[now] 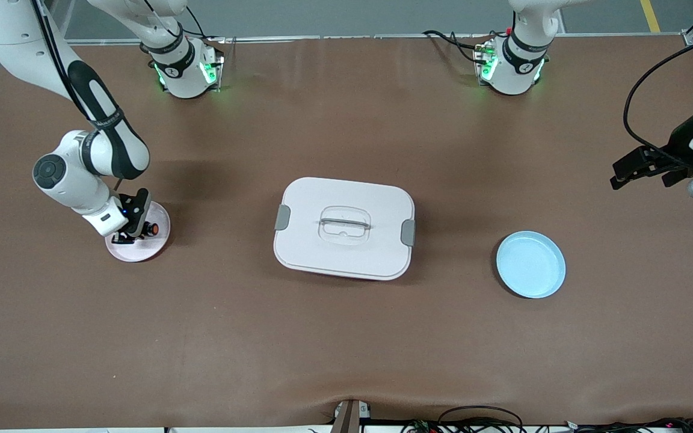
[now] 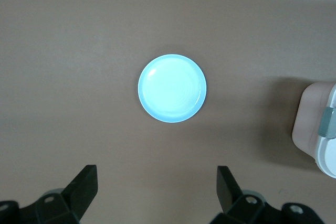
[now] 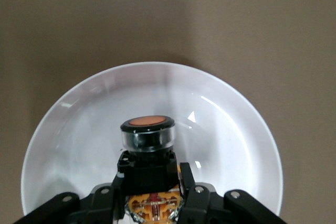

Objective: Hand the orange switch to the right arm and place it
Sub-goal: 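Lower the switch onto the white plate and open the right gripper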

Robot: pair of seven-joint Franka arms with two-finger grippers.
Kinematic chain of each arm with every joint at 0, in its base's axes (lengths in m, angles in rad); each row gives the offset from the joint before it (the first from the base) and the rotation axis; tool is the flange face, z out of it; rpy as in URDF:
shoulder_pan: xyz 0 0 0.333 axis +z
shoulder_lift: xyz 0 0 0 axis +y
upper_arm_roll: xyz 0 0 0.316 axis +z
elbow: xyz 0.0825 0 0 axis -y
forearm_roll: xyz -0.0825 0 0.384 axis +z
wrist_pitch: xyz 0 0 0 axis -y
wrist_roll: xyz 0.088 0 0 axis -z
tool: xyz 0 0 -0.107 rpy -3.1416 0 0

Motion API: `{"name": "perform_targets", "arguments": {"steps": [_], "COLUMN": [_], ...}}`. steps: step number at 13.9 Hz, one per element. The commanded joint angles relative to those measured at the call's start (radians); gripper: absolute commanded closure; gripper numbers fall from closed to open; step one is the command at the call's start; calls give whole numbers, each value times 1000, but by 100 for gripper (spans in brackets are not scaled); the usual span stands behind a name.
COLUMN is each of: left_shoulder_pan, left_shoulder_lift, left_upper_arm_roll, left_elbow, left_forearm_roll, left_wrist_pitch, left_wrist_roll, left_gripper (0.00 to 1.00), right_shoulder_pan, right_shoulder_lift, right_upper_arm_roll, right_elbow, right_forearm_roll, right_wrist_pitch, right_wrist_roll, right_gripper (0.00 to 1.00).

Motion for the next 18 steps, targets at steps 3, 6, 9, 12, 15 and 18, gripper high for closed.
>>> {"name": "perform_targets", "arguments": {"steps": [3, 6, 9, 12, 15, 18], "left_shoulder_pan": [-91, -90, -87, -78, -78, -79], "left_shoulder_lift": [-25, -47, -90, -183, -207, -197], "left_upper_arm_roll": [101, 74, 62, 62, 62, 62], "left_elbow": [12, -11, -72, -181, -184, -157], "left_forearm_roll": [3, 3, 8, 13, 11, 14], "left_wrist_pitch": [-24, -23, -12, 39, 1, -64], "left_wrist_roll": [-3, -34, -52, -43, -32, -32], "left_gripper": [0, 0, 0, 0, 0, 0], "right_shoulder_pan": [-21, -19, -15, 17, 63, 121], "right_shoulder_lift": [17, 11, 0, -43, -128, -223], "right_upper_arm_roll": [18, 18, 21, 25, 25, 24], "right_elbow": [81, 116, 171, 223, 228, 230], "right_forearm_roll": [-16, -11, -3, -3, -3, -3], "right_wrist_pitch": [-105, -185, -329, -501, -619, -729], "right_wrist_roll": [-2, 3, 64, 212, 447, 718], "right_gripper": [0, 0, 0, 0, 0, 0]}}
